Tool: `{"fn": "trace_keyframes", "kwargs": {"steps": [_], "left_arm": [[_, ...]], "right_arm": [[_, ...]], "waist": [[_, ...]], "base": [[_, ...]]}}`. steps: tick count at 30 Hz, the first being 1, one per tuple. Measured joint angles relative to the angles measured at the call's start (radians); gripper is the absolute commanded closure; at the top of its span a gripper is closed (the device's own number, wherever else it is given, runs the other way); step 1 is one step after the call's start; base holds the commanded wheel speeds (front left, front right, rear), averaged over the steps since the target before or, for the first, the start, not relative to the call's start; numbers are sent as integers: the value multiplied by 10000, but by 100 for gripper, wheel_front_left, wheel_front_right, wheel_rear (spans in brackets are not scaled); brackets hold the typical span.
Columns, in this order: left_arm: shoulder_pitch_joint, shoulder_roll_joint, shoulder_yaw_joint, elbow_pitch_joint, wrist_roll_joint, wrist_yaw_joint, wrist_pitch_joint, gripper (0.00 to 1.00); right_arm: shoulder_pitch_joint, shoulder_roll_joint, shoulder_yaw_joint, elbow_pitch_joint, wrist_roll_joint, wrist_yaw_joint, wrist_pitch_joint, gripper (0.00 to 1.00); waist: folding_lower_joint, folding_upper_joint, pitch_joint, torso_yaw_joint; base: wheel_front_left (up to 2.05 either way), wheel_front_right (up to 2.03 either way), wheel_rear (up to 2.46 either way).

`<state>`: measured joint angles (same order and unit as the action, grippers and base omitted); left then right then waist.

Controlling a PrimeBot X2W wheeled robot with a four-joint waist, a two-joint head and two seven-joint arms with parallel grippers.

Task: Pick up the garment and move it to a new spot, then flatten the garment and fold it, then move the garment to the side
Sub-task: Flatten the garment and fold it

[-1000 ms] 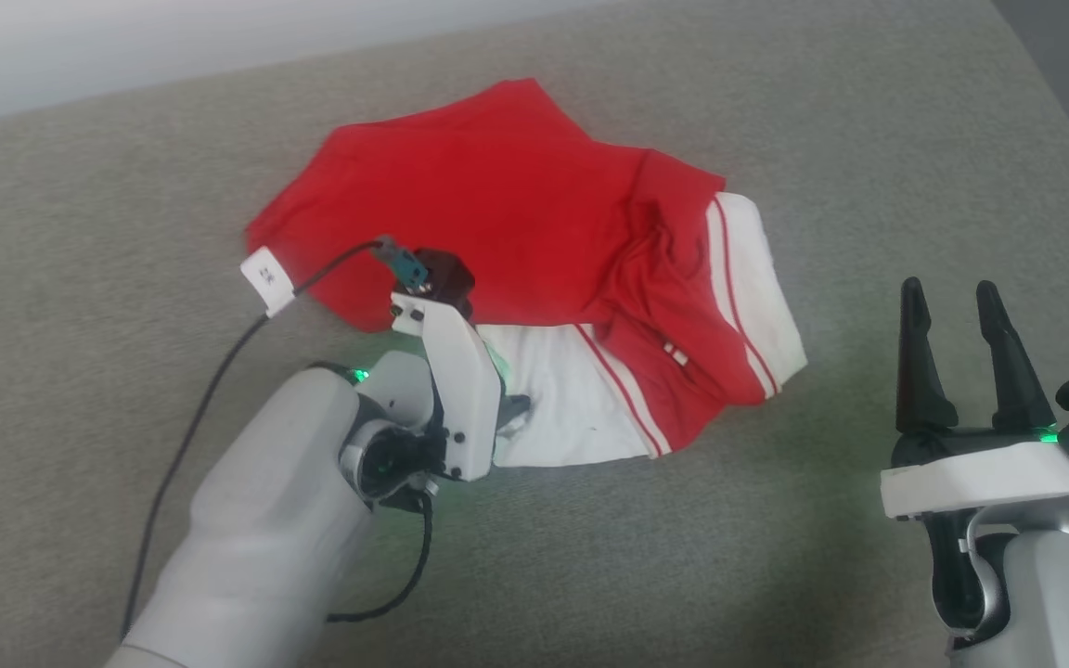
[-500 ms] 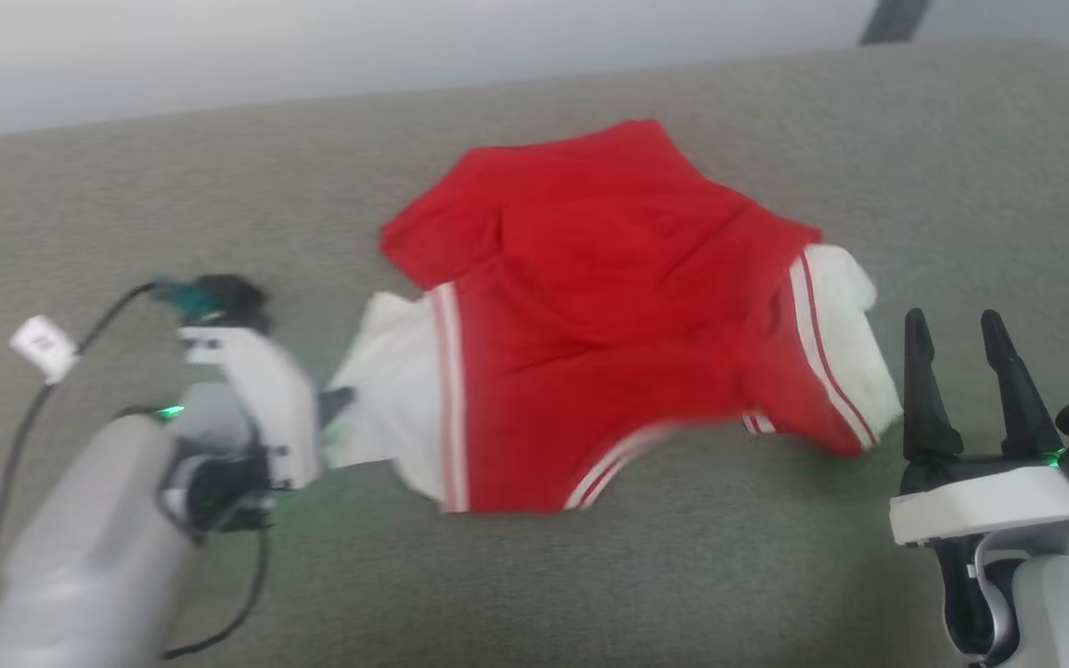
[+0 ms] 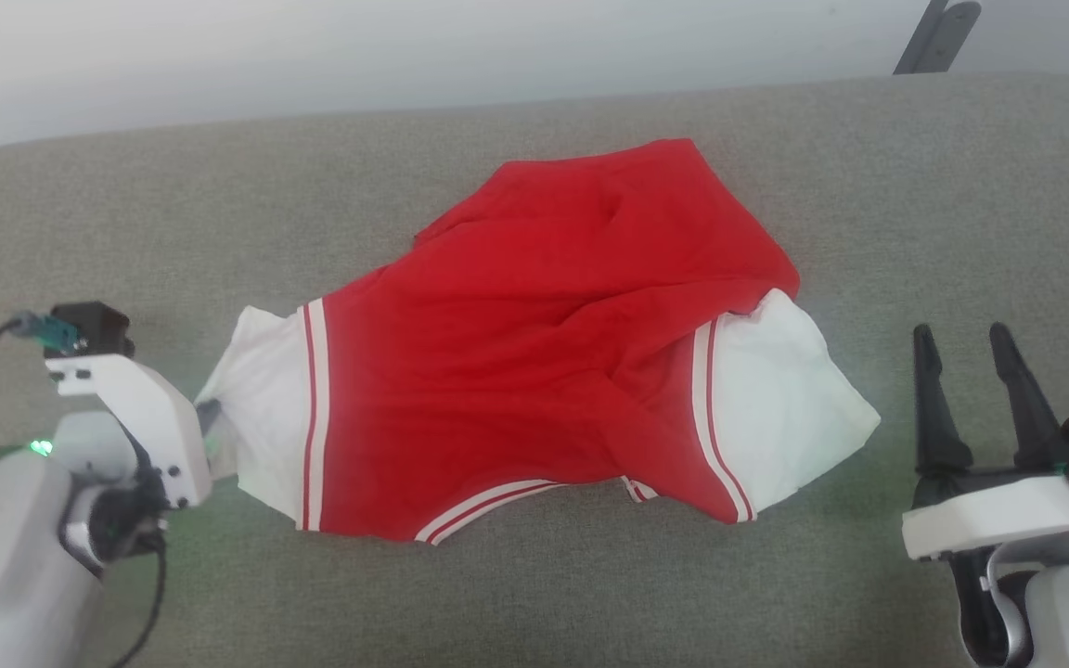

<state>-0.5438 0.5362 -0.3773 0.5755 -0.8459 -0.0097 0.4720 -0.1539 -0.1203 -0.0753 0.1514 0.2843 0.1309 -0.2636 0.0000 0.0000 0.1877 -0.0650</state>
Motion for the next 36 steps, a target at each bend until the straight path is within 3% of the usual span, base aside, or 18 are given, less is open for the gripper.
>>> {"fn": "trace_keyframes", "kwargs": {"steps": [1, 2, 3, 4, 12, 16, 23, 30, 36], "left_arm": [[78, -58, 25, 6, -33, -27, -123, 71], [146, -121, 0, 17, -21, -31, -263, 36], [207, -144, -46, 10, 46, -36, -426, 36], [265, -148, -84, -19, 188, -35, -677, 0], [1139, -414, -270, -639, 1076, 197, -3041, 0], [1798, -466, -360, -1444, 1701, 360, -4673, 0], [3178, -972, -380, -2612, 2389, 1262, -6819, 0], [4136, -1787, 257, -4063, 2941, 1776, -7308, 0], [4702, -2648, 1024, -5150, 3906, 1615, -7338, 0]], "right_arm": [[41, -31, 25, 50, 0, 0, 0, 0], [71, -75, 75, 100, -4, 0, 0, 0], [83, -140, 144, 136, -36, 0, 0, 0], [115, -249, 259, 157, -98, 0, 0, 0], [653, -1848, 1507, 570, -81, 0, 222, 0], [635, -2991, 2554, 376, 523, 6, 1386, 0], [271, -5695, 5177, -779, 2362, 8, 4113, 0], [-786, -7961, 7457, -1816, 3699, 8, 6460, 0], [-2285, -8903, 9319, -2113, 4029, 8, 6893, 0]], "waist": [[0, 0, -27, 4], [0, 0, -64, 10], [0, 0, -109, 19], [0, 0, -159, 34], [0, 0, -672, 378], [0, 0, -864, 627], [0, 0, -982, 1146], [0, 0, -878, 1684], [0, 0, -434, 2138]], "base": [[0, 0, 0], [0, 0, 0], [0, 0, 0], [0, 0, 0], [0, 0, 0], [0, 0, 0], [0, 0, 0], [0, 0, 0], [0, 0, 0]]}}
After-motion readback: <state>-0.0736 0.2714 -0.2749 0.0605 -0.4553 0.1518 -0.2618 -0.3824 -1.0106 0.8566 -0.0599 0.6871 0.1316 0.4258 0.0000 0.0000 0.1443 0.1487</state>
